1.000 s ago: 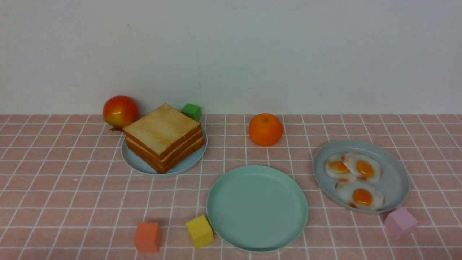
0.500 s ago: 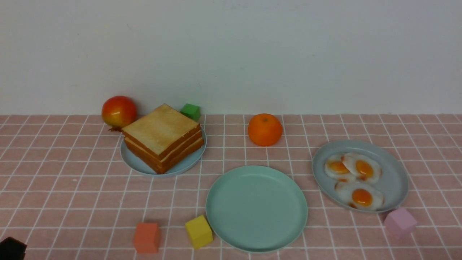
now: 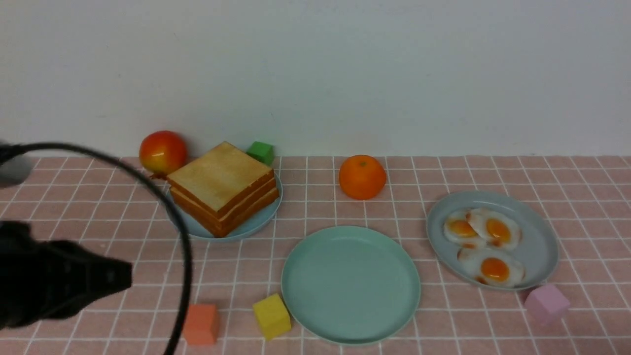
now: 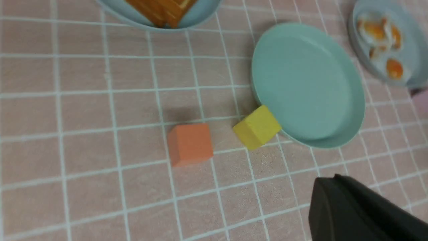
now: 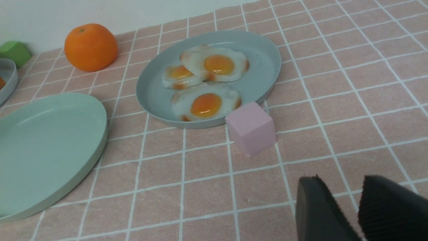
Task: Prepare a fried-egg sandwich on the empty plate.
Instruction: Use the left arm to grab a slice of bread
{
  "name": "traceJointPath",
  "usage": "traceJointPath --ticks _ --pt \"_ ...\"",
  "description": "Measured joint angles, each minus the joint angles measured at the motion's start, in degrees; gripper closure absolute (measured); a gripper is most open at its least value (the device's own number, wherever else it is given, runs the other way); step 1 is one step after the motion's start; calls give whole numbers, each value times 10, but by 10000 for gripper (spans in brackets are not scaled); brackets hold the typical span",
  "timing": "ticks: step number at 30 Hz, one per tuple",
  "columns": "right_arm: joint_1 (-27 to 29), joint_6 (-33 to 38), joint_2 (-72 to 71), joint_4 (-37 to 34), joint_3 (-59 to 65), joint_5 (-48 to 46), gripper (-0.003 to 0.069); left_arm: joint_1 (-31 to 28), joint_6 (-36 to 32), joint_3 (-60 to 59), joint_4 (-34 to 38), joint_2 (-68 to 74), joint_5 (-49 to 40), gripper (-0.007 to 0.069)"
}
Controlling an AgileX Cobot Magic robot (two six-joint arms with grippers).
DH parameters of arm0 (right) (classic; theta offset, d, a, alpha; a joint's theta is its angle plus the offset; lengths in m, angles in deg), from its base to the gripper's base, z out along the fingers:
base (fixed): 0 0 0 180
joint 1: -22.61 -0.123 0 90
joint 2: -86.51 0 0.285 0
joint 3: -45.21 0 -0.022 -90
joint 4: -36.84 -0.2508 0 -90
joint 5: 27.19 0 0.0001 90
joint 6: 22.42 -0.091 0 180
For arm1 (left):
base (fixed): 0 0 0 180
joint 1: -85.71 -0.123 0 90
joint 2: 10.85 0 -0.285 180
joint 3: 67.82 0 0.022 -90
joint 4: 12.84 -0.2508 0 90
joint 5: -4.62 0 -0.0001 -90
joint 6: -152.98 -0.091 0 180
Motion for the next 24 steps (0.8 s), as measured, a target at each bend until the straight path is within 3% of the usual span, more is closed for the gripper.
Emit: traceJointPath --ticks 7,11,20,24 --pt "0 0 0 0 0 0 419 112 -8 121 -83 195 -22 612" --pt "0 0 0 0 0 0 419 116 11 188 -127 262 -36 612" --pt "0 -13 0 -1 0 7 419 116 11 225 -144 254 -38 612" --pt "0 -98 0 -84 3 92 419 116 11 225 -148 252 -42 612"
